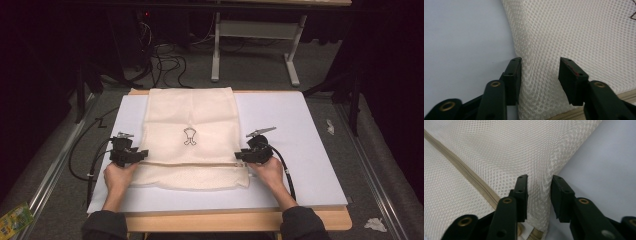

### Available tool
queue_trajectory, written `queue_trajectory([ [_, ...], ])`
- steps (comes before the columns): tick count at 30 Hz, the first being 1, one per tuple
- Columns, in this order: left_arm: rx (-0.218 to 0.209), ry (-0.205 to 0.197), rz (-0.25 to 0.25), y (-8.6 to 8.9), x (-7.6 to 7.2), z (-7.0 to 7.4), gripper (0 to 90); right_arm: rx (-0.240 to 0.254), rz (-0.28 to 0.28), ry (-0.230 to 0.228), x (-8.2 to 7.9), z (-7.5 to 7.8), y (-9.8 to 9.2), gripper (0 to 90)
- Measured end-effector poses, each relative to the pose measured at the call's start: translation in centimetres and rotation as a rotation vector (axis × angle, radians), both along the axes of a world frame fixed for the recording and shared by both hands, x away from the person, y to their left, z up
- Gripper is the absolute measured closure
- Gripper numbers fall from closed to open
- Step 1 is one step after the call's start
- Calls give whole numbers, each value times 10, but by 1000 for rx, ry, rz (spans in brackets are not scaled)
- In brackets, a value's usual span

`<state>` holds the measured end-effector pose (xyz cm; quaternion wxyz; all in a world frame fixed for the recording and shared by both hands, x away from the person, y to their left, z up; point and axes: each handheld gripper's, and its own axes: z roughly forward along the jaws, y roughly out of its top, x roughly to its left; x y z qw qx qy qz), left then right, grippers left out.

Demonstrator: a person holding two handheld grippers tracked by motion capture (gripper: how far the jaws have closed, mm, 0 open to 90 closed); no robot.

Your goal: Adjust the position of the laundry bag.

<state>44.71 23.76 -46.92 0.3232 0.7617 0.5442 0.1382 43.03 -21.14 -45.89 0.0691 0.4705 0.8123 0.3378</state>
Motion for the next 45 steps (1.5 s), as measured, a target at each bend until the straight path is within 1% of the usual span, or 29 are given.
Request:
queue_trajectory([
  [2,8,-8,-2,0,0,0,646,-1,4,3,1,-1,-2,787],
  [3,5,-6,-6,1,0,0,677,-1,6,3,1,-1,-2,816],
  [4,11,-7,-8,0,0,1,707,-2,10,4,1,-1,-2,838],
  [5,20,-8,-14,0,0,2,747,-5,14,5,0,0,-2,853],
  [7,16,-13,-29,0,0,4,839,-20,29,-11,0,1,-1,878],
  [9,-7,-27,-41,0,0,7,855,-18,33,-14,0,2,-1,882],
  [10,-12,-30,-43,1,0,8,865,-6,30,-15,0,2,-3,885],
  [12,-17,-34,-50,0,-1,9,871,7,30,-24,0,3,-6,889],
  [15,-34,-43,-48,-2,-1,10,873,10,24,-34,-1,5,-8,891],
  [19,-42,-52,-62,-4,-2,11,874,13,15,-43,-2,7,-12,891],
  [21,-46,-64,-67,-6,-2,13,874,16,12,-53,-3,8,-14,892],
  [22,-59,-69,-65,-7,-3,14,874,16,10,-58,-3,9,-16,892],
  [23,-62,-74,-67,-9,-3,15,874,15,4,-59,-3,10,-17,892],
  [30,-57,-89,-100,-22,-3,19,874,11,-14,-77,-7,13,-29,892],
  [32,-72,-90,-103,-25,-3,19,874,9,-24,-77,-8,14,-33,892],
  [36,-66,-93,-119,-31,-3,19,875,12,-31,-92,-11,16,-40,893],
  [38,-66,-93,-126,-35,-2,20,875,17,-42,-89,-13,16,-44,893],
  [39,-59,-98,-131,-38,-2,21,875,14,-41,-96,-13,16,-46,893],
  [41,-66,-104,-140,-42,-2,24,875,13,-49,-98,-15,16,-50,893],
  [45,-61,-112,-155,-52,-1,27,874,19,-67,-101,-17,16,-59,893],
])
